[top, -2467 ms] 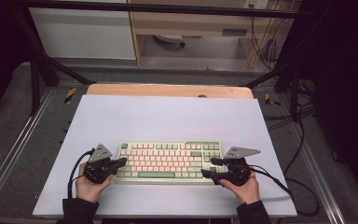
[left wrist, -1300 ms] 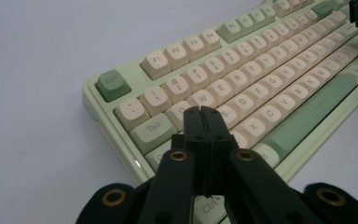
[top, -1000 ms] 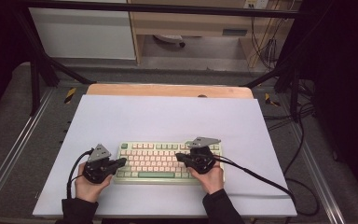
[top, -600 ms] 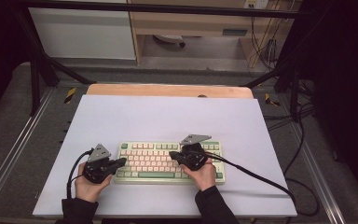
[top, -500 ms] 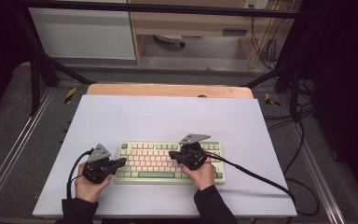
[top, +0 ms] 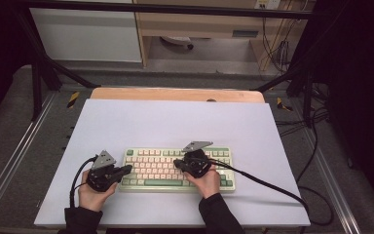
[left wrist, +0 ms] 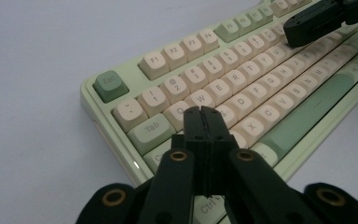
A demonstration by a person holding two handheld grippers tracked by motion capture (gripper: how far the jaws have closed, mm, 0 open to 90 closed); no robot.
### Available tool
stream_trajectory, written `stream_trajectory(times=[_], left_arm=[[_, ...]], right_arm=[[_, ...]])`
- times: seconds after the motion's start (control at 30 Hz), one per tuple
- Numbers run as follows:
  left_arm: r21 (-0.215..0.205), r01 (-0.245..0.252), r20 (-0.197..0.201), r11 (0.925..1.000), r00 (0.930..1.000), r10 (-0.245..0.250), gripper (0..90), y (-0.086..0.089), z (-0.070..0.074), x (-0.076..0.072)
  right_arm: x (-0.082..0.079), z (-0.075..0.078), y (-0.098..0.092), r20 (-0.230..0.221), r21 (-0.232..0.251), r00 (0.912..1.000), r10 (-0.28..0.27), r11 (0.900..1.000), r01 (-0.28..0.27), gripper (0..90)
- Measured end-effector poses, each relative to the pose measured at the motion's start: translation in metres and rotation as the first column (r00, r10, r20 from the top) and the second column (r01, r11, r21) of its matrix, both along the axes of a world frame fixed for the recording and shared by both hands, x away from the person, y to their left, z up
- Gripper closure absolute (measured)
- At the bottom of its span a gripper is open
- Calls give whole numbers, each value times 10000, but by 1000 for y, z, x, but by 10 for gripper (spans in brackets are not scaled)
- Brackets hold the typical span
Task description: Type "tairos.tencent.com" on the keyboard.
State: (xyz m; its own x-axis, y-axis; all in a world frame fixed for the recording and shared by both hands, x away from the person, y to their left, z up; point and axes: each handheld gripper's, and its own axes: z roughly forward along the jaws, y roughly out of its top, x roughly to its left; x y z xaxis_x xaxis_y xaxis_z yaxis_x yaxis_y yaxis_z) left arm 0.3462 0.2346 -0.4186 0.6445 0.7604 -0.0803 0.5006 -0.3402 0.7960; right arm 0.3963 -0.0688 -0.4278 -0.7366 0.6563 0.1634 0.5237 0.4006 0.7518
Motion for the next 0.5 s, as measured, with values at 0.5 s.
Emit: stream_trajectory(times=[0.5], left_arm=[[-31,-2,24,10000,10000,2,900,0,1,0]], right_arm=[[-2,0,-1,53,-107,9999,116,9999,-116,900]])
